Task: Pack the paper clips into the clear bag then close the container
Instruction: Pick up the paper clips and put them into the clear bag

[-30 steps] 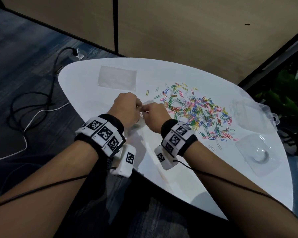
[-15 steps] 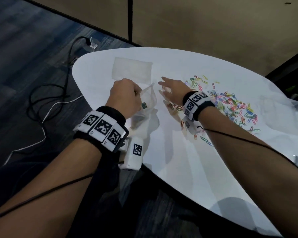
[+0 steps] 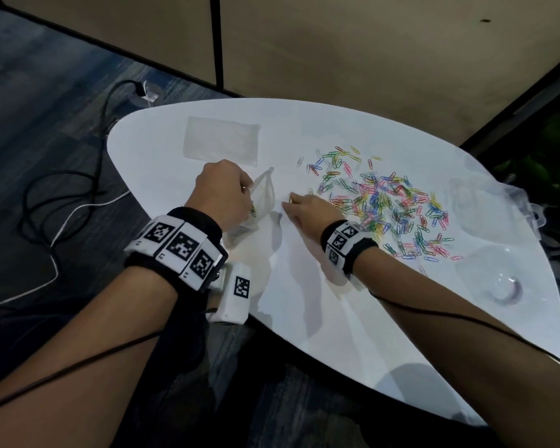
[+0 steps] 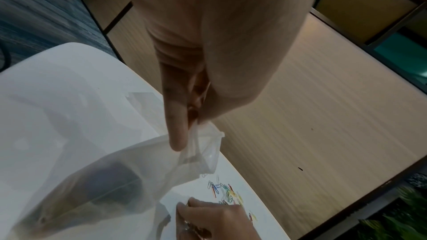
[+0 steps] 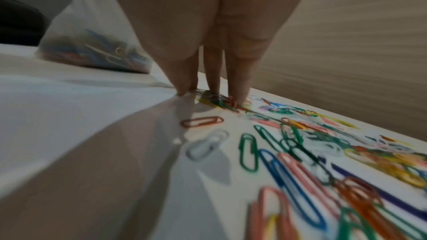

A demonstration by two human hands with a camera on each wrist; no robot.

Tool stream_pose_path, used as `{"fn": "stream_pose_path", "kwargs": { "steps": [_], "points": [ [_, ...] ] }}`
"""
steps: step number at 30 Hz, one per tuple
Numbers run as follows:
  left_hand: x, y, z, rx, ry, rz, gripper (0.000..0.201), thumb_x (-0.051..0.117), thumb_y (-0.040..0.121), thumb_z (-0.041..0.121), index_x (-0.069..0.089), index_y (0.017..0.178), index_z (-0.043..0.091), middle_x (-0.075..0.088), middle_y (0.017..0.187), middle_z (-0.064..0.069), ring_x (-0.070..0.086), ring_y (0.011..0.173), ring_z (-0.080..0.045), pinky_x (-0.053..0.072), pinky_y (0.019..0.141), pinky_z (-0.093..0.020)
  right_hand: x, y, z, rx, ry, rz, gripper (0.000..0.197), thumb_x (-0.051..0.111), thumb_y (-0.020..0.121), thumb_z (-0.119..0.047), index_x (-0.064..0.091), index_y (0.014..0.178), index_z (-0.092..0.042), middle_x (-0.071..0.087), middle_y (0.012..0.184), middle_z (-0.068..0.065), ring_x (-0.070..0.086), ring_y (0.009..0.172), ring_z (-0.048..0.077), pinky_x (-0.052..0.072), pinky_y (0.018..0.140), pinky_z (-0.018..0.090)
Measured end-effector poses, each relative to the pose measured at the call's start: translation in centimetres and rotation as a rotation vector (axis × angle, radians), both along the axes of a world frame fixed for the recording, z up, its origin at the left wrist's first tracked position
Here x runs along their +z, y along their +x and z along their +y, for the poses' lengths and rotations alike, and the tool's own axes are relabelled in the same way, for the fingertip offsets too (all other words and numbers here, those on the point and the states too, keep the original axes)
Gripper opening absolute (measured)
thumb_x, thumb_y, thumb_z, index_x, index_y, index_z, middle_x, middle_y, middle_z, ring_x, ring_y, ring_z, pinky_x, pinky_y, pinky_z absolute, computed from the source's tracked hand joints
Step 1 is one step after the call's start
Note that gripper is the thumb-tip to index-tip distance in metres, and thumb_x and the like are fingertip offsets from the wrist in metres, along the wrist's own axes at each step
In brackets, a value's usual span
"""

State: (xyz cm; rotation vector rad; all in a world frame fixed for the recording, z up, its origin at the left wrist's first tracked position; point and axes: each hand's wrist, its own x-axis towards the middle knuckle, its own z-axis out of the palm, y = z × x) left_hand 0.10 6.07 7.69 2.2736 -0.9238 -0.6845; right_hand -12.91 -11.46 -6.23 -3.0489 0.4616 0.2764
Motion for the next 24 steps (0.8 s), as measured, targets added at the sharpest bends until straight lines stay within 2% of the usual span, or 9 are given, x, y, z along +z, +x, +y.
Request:
{"fn": "stream_pose_path", "kwargs": {
  "steps": [2, 6, 9, 12, 15, 18, 20, 22, 24],
  "points": [
    [0.0, -0.4, -0.2, -0.011, 0.012, 0.002, 0.026, 0.055, 0.090, 0.003, 0.078, 0.100, 0.011, 0.076, 0.093, -0.012, 0.074, 0.085, -0.031, 0.061, 0.084, -0.040, 0.4, -0.2, 0.7, -0.029, -0.025, -0.013, 0.015, 0.052, 0.093, -0.009, 0.067, 0.092, -0.006, 0.062, 0.088, 0.010, 0.062, 0.080, 0.031, 0.045, 0.061, 0.034],
    [0.0, -0.9, -0.6, -0.029, 0.023, 0.015, 0.028, 0.055, 0.090, 0.003, 0.077, 0.106, 0.010, 0.074, 0.099, -0.014, 0.073, 0.090, -0.034, 0.060, 0.087, -0.041, 1.4, -0.4, 0.5, -0.139, -0.001, 0.034, 0.017, 0.055, 0.089, -0.002, 0.072, 0.091, -0.003, 0.067, 0.091, 0.012, 0.064, 0.085, 0.030, 0.050, 0.071, 0.033],
    [0.0, -1.0, -0.8, -0.037, 0.044, 0.039, 0.029, 0.055, 0.090, 0.004, 0.076, 0.109, 0.010, 0.074, 0.103, -0.016, 0.073, 0.092, -0.035, 0.060, 0.087, -0.040, 2.3, -1.2, -0.3, -0.332, 0.093, -0.018, 0.015, 0.061, 0.086, -0.001, 0.075, 0.084, -0.007, 0.071, 0.083, 0.009, 0.066, 0.074, 0.023, 0.057, 0.076, 0.029],
    [0.1, -1.1, -0.8, -0.035, 0.050, 0.051, 0.028, 0.056, 0.091, 0.004, 0.075, 0.110, 0.009, 0.073, 0.107, -0.016, 0.073, 0.094, -0.035, 0.060, 0.088, -0.040, 3.7, -2.7, -1.2, -0.687, 0.390, -0.281, 0.009, 0.070, 0.086, -0.011, 0.078, 0.089, -0.010, 0.074, 0.084, 0.001, 0.067, 0.075, 0.013, 0.057, 0.081, 0.026],
    [0.0, -1.2, -0.8, -0.046, 0.057, 0.042, 0.029, 0.054, 0.091, 0.004, 0.075, 0.110, 0.009, 0.074, 0.104, -0.016, 0.073, 0.095, -0.034, 0.060, 0.090, -0.040, 6.2, -3.7, -1.1, -0.903, 0.750, -0.567, 0.006, 0.076, 0.083, -0.011, 0.077, 0.088, -0.010, 0.075, 0.081, 0.003, 0.071, 0.070, 0.013, 0.058, 0.072, 0.022],
    [-0.1, -1.5, -0.8, -0.056, 0.057, 0.032, 0.030, 0.052, 0.090, 0.002, 0.075, 0.107, 0.008, 0.074, 0.100, -0.016, 0.073, 0.094, -0.035, 0.060, 0.089, -0.040, 9.0, -3.2, 0.5, -0.918, 1.316, -0.871, 0.010, 0.073, 0.082, -0.001, 0.073, 0.092, 0.002, 0.073, 0.083, 0.014, 0.072, 0.072, 0.021, 0.059, 0.072, 0.025],
    [-0.1, -1.7, -0.9, -0.054, 0.042, 0.034, 0.030, 0.051, 0.089, 0.001, 0.076, 0.104, 0.007, 0.075, 0.095, -0.017, 0.073, 0.091, -0.036, 0.060, 0.089, -0.040, 10.3, -2.2, 2.3, -0.863, 1.564, -0.931, 0.013, 0.069, 0.086, 0.001, 0.069, 0.097, 0.006, 0.072, 0.087, 0.014, 0.072, 0.076, 0.020, 0.058, 0.074, 0.024],
    [-0.2, -2.1, -1.0, -0.049, 0.027, 0.027, 0.030, 0.051, 0.088, -0.002, 0.077, 0.103, 0.006, 0.076, 0.090, -0.018, 0.073, 0.090, -0.036, 0.059, 0.088, -0.040, 10.7, -1.2, 4.1, -0.838, 1.683, -0.915, 0.012, 0.066, 0.088, 0.001, 0.068, 0.098, 0.007, 0.072, 0.086, 0.013, 0.072, 0.075, 0.017, 0.059, 0.075, 0.024],
    [-0.3, -2.3, -0.9, -0.038, 0.013, 0.017, 0.029, 0.052, 0.087, -0.001, 0.078, 0.100, 0.006, 0.077, 0.083, -0.017, 0.074, 0.087, -0.033, 0.059, 0.088, -0.039, 10.1, -0.3, 5.6, -0.863, 1.634, -0.855, 0.012, 0.069, 0.086, 0.000, 0.070, 0.097, 0.005, 0.072, 0.085, 0.014, 0.072, 0.072, 0.018, 0.059, 0.075, 0.026]
  ]
}}
